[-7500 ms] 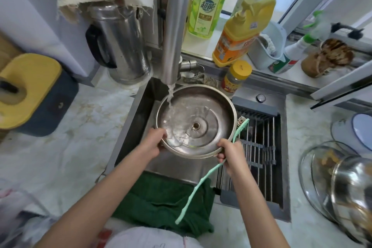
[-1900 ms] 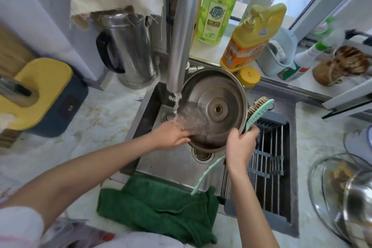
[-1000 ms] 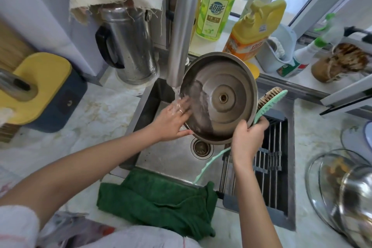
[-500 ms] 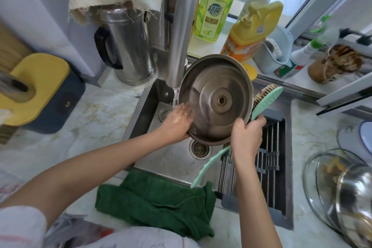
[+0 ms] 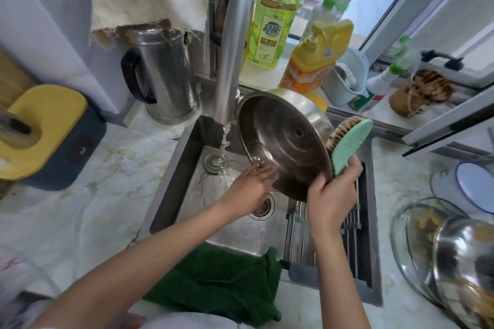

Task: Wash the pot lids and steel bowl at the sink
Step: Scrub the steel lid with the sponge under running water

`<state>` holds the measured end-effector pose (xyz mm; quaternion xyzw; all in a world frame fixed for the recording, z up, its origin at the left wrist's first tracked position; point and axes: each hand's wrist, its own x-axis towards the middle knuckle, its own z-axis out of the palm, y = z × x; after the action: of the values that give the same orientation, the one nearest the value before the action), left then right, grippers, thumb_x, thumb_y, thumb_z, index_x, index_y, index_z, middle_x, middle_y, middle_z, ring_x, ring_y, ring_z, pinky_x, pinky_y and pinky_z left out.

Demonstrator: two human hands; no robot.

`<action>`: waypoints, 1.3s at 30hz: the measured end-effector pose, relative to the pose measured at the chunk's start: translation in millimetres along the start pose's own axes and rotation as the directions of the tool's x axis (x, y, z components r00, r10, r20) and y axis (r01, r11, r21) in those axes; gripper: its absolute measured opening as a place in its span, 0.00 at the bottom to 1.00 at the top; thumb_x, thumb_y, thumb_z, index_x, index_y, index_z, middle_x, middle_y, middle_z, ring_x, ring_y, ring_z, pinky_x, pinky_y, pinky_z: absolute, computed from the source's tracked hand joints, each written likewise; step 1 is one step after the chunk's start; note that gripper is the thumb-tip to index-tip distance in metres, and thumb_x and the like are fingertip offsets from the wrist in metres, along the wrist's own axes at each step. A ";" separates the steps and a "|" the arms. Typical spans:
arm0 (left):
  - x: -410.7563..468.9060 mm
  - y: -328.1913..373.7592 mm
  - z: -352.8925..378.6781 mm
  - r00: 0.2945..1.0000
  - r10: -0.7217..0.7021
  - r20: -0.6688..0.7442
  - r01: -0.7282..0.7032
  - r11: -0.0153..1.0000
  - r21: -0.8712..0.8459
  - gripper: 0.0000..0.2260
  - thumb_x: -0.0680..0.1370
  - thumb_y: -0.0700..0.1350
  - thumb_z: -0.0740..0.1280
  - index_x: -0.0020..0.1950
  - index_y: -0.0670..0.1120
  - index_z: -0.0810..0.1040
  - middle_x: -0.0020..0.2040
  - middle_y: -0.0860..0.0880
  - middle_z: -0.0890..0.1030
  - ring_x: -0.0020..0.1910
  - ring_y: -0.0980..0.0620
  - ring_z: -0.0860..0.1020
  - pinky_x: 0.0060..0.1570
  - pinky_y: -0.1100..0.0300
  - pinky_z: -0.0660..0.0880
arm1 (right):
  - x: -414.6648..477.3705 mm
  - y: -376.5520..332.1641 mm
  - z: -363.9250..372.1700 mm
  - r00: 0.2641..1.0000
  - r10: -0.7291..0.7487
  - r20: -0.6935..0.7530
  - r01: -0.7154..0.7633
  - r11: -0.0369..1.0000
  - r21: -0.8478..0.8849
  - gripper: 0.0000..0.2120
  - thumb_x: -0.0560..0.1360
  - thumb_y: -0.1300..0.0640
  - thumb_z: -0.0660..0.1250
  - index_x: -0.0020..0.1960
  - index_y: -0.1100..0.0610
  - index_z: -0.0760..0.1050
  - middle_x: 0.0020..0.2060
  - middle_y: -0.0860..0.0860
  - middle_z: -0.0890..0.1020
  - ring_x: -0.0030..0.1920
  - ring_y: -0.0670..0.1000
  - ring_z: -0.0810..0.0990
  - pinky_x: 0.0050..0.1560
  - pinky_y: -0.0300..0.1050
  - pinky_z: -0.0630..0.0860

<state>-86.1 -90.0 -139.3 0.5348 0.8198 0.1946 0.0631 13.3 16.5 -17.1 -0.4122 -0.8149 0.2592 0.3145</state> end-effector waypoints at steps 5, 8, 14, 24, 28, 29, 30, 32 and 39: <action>-30.4 9.3 -11.1 0.996 -0.072 -0.049 0.065 0.988 -0.139 0.18 0.77 0.40 0.66 0.67 0.46 0.76 0.70 0.47 0.73 0.71 0.48 0.69 0.73 0.53 0.55 | -1.3 11.9 -27.1 0.985 -0.165 -0.058 0.163 0.986 -0.030 0.23 0.68 0.55 0.55 0.62 0.58 0.60 0.47 0.69 0.78 0.41 0.69 0.80 0.39 0.58 0.76; -42.8 7.6 -16.5 0.986 -0.147 -0.078 0.132 0.977 -0.165 0.17 0.75 0.35 0.68 0.63 0.45 0.79 0.67 0.44 0.76 0.68 0.44 0.71 0.72 0.50 0.58 | 4.4 15.3 -40.6 0.983 -0.152 -0.099 0.153 0.988 0.003 0.23 0.67 0.53 0.54 0.62 0.54 0.58 0.48 0.69 0.78 0.43 0.69 0.79 0.40 0.58 0.75; -52.9 6.9 -23.3 0.975 -0.122 -0.183 0.093 0.983 -0.160 0.20 0.63 0.30 0.76 0.53 0.44 0.83 0.57 0.43 0.82 0.57 0.39 0.80 0.60 0.37 0.69 | 13.7 10.4 -49.3 0.982 -0.024 -0.186 0.043 0.994 0.101 0.24 0.72 0.63 0.56 0.67 0.62 0.59 0.51 0.65 0.78 0.46 0.62 0.79 0.42 0.42 0.67; -54.3 25.2 -47.1 0.934 -0.335 -0.123 0.253 0.866 -0.431 0.26 0.79 0.51 0.63 0.76 0.50 0.61 0.76 0.51 0.61 0.72 0.53 0.64 0.71 0.49 0.64 | 29.1 -7.9 -64.4 0.963 0.269 0.009 -0.266 0.948 0.173 0.20 0.74 0.63 0.57 0.66 0.66 0.64 0.43 0.56 0.75 0.41 0.55 0.71 0.35 0.41 0.57; -56.9 26.9 -66.6 0.797 -0.604 -0.014 0.288 0.400 -0.870 0.34 0.80 0.51 0.63 0.79 0.50 0.47 0.77 0.53 0.55 0.74 0.58 0.59 0.72 0.56 0.61 | 43.4 3.2 -50.2 0.805 0.496 0.325 -0.560 0.816 0.141 0.25 0.64 0.52 0.59 0.54 0.68 0.74 0.39 0.57 0.77 0.43 0.58 0.74 0.41 0.46 0.67; -58.4 23.7 -70.8 0.790 -0.613 -0.008 0.251 0.335 -0.908 0.32 0.80 0.55 0.62 0.79 0.50 0.50 0.77 0.54 0.58 0.73 0.59 0.62 0.69 0.60 0.65 | 42.0 5.3 -47.0 0.766 0.519 0.379 -0.594 0.797 0.109 0.24 0.64 0.52 0.61 0.53 0.68 0.75 0.38 0.56 0.77 0.43 0.58 0.75 0.41 0.48 0.68; -60.3 18.5 -72.9 0.794 -0.607 -0.016 0.216 0.306 -0.927 0.28 0.81 0.57 0.59 0.78 0.50 0.55 0.75 0.54 0.64 0.71 0.60 0.66 0.65 0.63 0.68 | 39.4 6.9 -43.4 0.742 0.523 0.419 -0.605 0.792 0.084 0.22 0.65 0.52 0.62 0.52 0.66 0.75 0.38 0.57 0.77 0.43 0.58 0.76 0.41 0.48 0.68; -65.7 13.5 -76.5 0.783 -0.621 0.012 0.188 0.219 -0.957 0.18 0.84 0.49 0.53 0.74 0.50 0.65 0.67 0.53 0.75 0.64 0.58 0.74 0.56 0.67 0.74 | 32.6 2.1 -41.0 0.748 0.501 0.436 -0.581 0.811 0.066 0.22 0.66 0.51 0.61 0.54 0.65 0.74 0.45 0.59 0.78 0.47 0.58 0.76 0.44 0.47 0.68; -80.3 -0.5 -75.2 0.768 -0.612 0.190 0.228 -0.017 -0.973 0.15 0.78 0.45 0.56 0.60 0.49 0.77 0.52 0.49 0.83 0.51 0.50 0.80 0.50 0.56 0.75 | 20.4 -27.6 -49.7 0.868 0.312 0.386 -0.346 0.938 0.023 0.08 0.78 0.58 0.59 0.55 0.56 0.65 0.43 0.52 0.73 0.42 0.54 0.72 0.42 0.45 0.65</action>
<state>-76.3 -181.5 -79.0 0.0456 0.6098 0.7214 0.3250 25.9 27.1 41.1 -0.4728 -0.7650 0.4200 0.1220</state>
